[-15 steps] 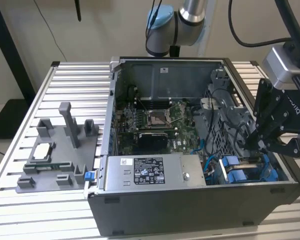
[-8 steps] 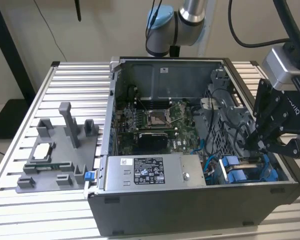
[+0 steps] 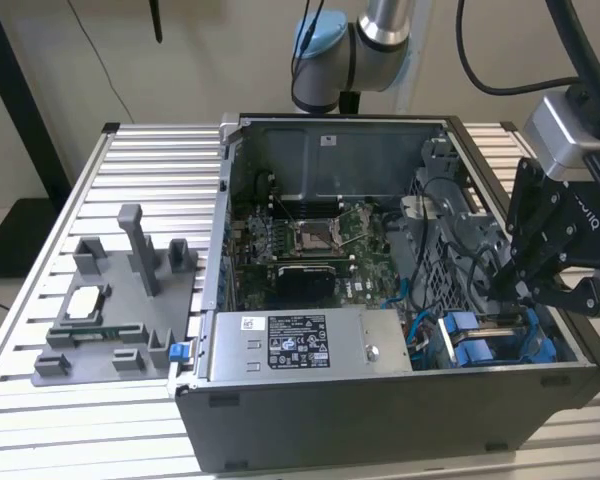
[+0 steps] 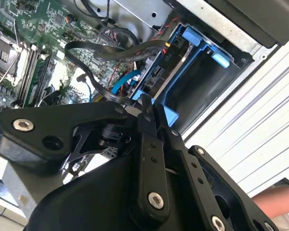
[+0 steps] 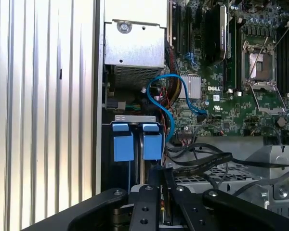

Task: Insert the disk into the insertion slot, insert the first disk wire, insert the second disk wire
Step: 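Insert the second disk wire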

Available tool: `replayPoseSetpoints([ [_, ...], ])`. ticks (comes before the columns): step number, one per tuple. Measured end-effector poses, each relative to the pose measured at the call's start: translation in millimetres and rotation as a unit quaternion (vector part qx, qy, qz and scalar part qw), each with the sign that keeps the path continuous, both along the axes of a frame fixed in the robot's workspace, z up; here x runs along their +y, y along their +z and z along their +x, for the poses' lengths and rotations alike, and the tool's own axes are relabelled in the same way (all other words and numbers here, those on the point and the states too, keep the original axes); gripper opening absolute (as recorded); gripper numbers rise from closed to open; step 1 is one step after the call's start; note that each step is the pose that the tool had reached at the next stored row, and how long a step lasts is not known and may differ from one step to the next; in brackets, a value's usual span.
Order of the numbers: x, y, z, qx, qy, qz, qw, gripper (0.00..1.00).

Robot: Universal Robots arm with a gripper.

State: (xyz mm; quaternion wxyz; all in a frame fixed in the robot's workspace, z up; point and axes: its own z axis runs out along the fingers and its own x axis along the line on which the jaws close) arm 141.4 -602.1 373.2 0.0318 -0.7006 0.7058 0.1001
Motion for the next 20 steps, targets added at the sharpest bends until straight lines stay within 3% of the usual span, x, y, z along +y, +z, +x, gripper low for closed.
replayPoseSetpoints([
  [8, 0.0, -7.5, 0.0, -0.0001, 0.000, 0.0000, 1.0000, 0.00],
  [14, 0.3, -15.8, 0.1, -0.0020, 0.000, -0.0011, 1.0000, 0.00],
  [20, 4.9, -23.3, 2.9, -0.0032, 0.000, -0.0028, 1.0000, 0.00],
])
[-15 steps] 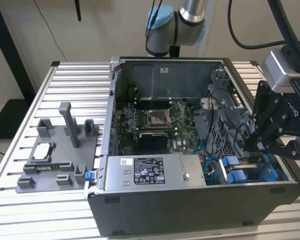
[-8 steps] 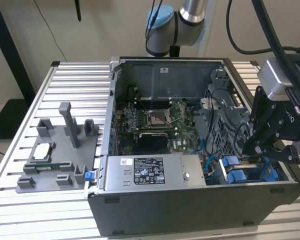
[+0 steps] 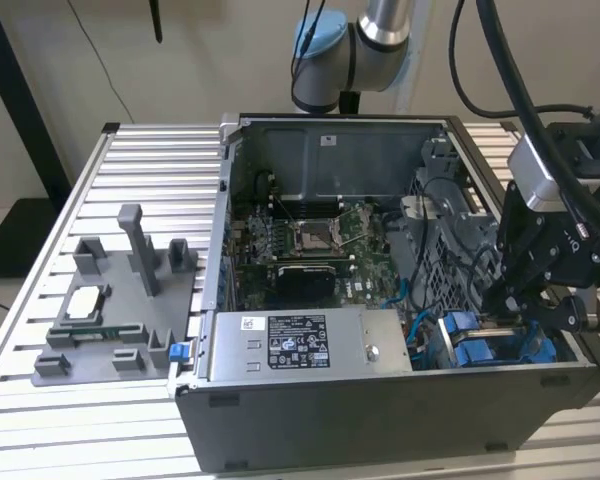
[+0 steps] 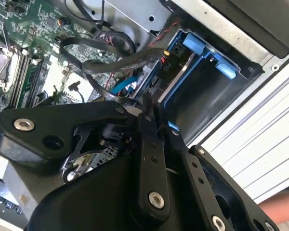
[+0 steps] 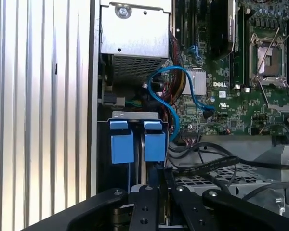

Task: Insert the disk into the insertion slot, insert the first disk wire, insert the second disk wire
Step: 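Insert the second disk wire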

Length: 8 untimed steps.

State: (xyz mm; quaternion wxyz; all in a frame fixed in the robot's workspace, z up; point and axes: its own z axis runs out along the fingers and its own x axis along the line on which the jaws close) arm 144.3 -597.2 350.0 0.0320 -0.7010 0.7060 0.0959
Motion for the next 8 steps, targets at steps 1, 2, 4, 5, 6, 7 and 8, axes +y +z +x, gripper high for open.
replayPoseSetpoints([
  [1, 1.1, -0.8, 0.8, -0.0003, 0.000, -0.0001, 1.0000, 0.00],
  [2, 2.0, -1.5, 2.0, -0.0004, 0.000, -0.0003, 1.0000, 0.00],
  [4, 3.1, -2.9, 4.4, -0.0007, 0.000, -0.0001, 1.0000, 0.00],
  [5, 3.3, -3.2, 5.7, -0.0007, 0.000, -0.0003, 1.0000, 0.00],
  [6, 3.4, -3.4, 7.2, -0.0007, 0.000, -0.0004, 1.0000, 0.00],
  [7, 3.4, -3.7, 8.8, -0.0007, 0.000, -0.0004, 1.0000, 0.00],
  [8, 3.4, -4.0, 10.6, -0.0007, 0.000, -0.0004, 1.0000, 0.00],
])
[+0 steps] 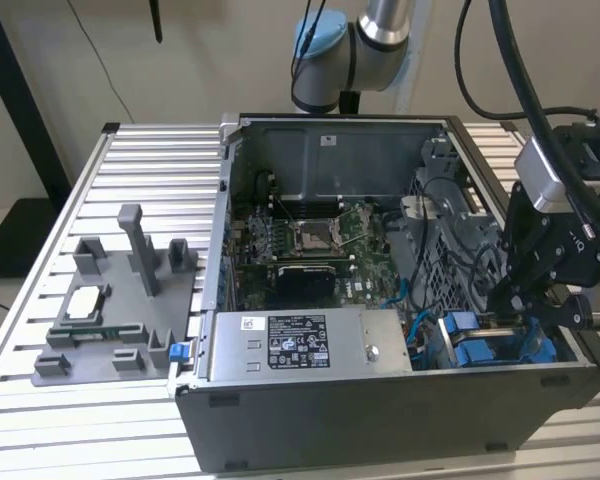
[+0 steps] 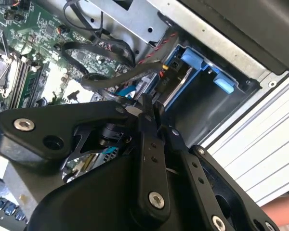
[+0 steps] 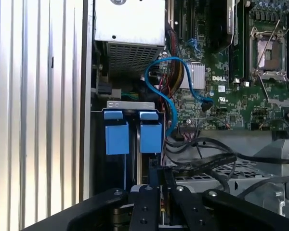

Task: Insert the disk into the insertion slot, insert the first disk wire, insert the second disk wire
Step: 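Insert the second disk wire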

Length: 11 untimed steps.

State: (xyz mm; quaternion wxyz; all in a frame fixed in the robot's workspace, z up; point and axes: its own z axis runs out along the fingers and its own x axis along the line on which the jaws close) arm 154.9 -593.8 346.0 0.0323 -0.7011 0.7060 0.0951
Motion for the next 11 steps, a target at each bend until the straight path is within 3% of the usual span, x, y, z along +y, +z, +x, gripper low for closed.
replayPoseSetpoints([
  [11, 0.0, -0.3, 5.5, 0.0000, 0.000, -0.0006, 1.0000, 0.00],
])
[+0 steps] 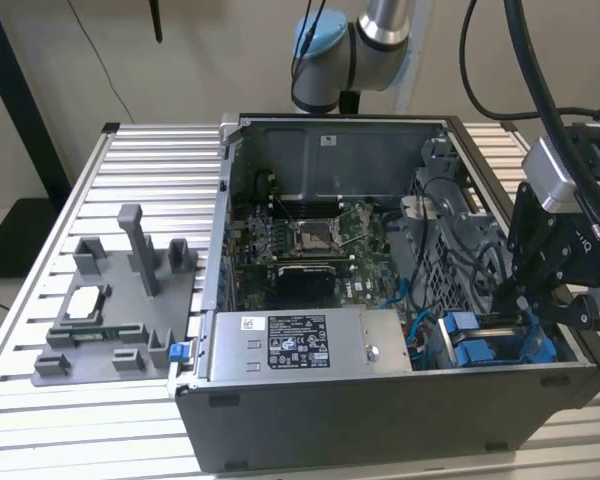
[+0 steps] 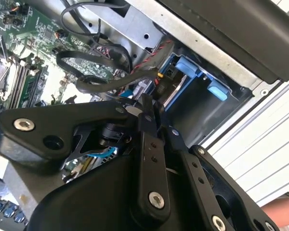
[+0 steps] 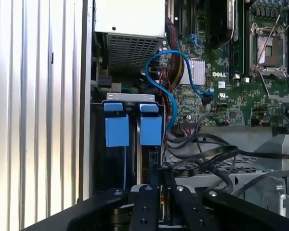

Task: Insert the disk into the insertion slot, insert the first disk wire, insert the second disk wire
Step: 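Insert the second disk wire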

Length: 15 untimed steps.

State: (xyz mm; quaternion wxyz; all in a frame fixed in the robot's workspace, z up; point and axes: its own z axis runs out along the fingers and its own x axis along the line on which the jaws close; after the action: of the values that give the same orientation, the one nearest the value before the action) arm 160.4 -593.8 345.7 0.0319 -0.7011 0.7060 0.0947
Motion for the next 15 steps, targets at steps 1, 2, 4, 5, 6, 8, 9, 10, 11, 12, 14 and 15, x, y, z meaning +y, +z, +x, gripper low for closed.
replayPoseSetpoints([
  [1, 0.0, 0.0, 0.8, 0.0000, 0.000, -0.0003, 1.0000, 0.00],
  [2, 0.1, -0.1, 1.1, 0.0000, 0.000, -0.0004, 1.0000, 0.00],
  [4, 0.0, -0.5, 1.2, 0.0000, -0.003, -0.0005, 1.0000, 0.00],
  [5, 0.0, -0.8, 1.3, 0.0000, -0.005, -0.0007, 1.0000, 0.00],
  [6, 0.0, -1.1, 1.4, 0.0000, -0.007, -0.0008, 1.0000, 0.00],
  [8, 0.1, -1.8, 1.5, 0.0000, -0.011, -0.0008, 0.9999, 0.00],
  [9, 0.1, -2.2, 1.6, 0.0000, -0.013, -0.0008, 0.9999, 0.00],
  [10, 0.1, -2.6, 1.6, 0.0000, -0.015, -0.0008, 0.9999, 0.00],
  [11, 0.1, -3.1, 1.6, 0.0000, -0.017, -0.0009, 0.9999, 0.00],
  [12, 0.0, -3.8, 1.6, 0.0000, -0.019, -0.0008, 0.9998, 0.00],
  [14, 0.0, -5.1, 1.5, 0.0000, -0.021, -0.0009, 0.9998, 0.00],
  [15, 0.1, -5.7, 1.5, 0.0000, -0.023, -0.0010, 0.9997, 0.00],
])
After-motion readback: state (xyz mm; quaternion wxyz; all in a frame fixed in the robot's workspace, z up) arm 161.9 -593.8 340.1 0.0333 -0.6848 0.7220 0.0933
